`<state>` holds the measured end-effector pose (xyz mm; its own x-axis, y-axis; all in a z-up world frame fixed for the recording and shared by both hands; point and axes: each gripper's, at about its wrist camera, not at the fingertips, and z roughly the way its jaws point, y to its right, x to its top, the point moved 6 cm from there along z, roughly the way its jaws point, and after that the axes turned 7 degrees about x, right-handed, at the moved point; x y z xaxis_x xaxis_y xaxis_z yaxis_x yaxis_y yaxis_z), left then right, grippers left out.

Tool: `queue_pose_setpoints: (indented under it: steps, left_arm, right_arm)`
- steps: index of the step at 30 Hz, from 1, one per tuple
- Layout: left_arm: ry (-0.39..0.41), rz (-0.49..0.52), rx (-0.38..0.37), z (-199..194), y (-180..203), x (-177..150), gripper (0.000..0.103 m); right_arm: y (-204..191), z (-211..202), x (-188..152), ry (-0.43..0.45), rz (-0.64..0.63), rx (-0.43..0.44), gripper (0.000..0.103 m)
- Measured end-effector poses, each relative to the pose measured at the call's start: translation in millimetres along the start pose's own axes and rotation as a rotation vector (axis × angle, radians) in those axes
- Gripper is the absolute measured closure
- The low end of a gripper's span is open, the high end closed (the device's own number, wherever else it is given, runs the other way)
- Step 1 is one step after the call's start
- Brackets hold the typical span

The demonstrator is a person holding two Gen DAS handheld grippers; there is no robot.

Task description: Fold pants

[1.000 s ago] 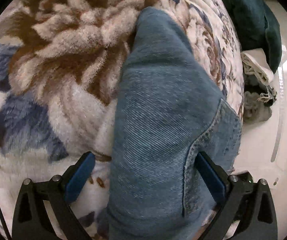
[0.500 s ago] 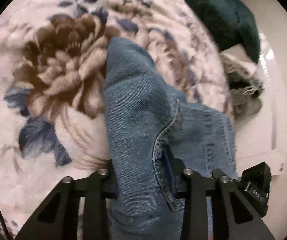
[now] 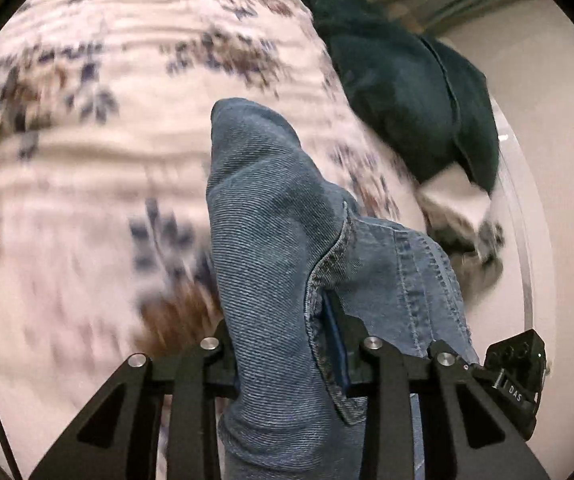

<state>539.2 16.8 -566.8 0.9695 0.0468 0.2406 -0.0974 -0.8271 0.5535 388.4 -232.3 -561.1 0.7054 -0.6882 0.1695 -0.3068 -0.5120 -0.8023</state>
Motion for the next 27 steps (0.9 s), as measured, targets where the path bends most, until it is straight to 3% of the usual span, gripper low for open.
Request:
queue_pose_setpoints:
  steps: [7,10,14,16,18,20,21,25,27]
  left_arm:
    - [0.043,-0.029,0.068,52.0,-56.5,126.9,0.074]
    - [0.037,-0.004,0.102,79.5,-75.2,155.6,0.074]
    - [-0.026,-0.019,0.154,124.6,-107.5,156.1,0.071]
    - [-0.041,-0.039,0.17,130.7,-116.9,148.5,0.059]
    - [-0.042,-0.039,0.239,123.7,-117.2,142.7,0.046]
    - [-0.036,-0.012,0.328,111.2,-112.2,134.3,0.043]
    - [-0.04,0.01,0.391,105.2,-108.4,129.0,0.035]
    - [-0.022,0.098,0.576,87.5,-94.8,110.2,0.015]
    - [-0.005,0.12,0.618,80.1,-87.2,102.3,0.014]
  right_arm:
    - [-32.6,147.2,102.3,-0.027,-0.072,0.048,0.058]
    - [-20.7,203.6,127.6,-0.042,-0.066,0.052,0.058]
    - [16.7,246.2,131.6,-0.097,-0.02,0.015,0.057]
    - [35.7,257.9,126.6,-0.143,0.032,-0.003,0.044]
    - [45.6,256.0,118.5,-0.181,0.054,-0.019,0.038]
    - [45.1,252.1,117.4,-0.211,0.047,-0.049,0.024]
    - [43.7,248.2,116.5,-0.228,0.029,-0.095,0.015]
    - [15.2,219.5,116.6,-0.224,-0.223,-0.37,0.01]
    - [0.8,204.6,108.5,-0.219,-0.406,-0.581,0.009]
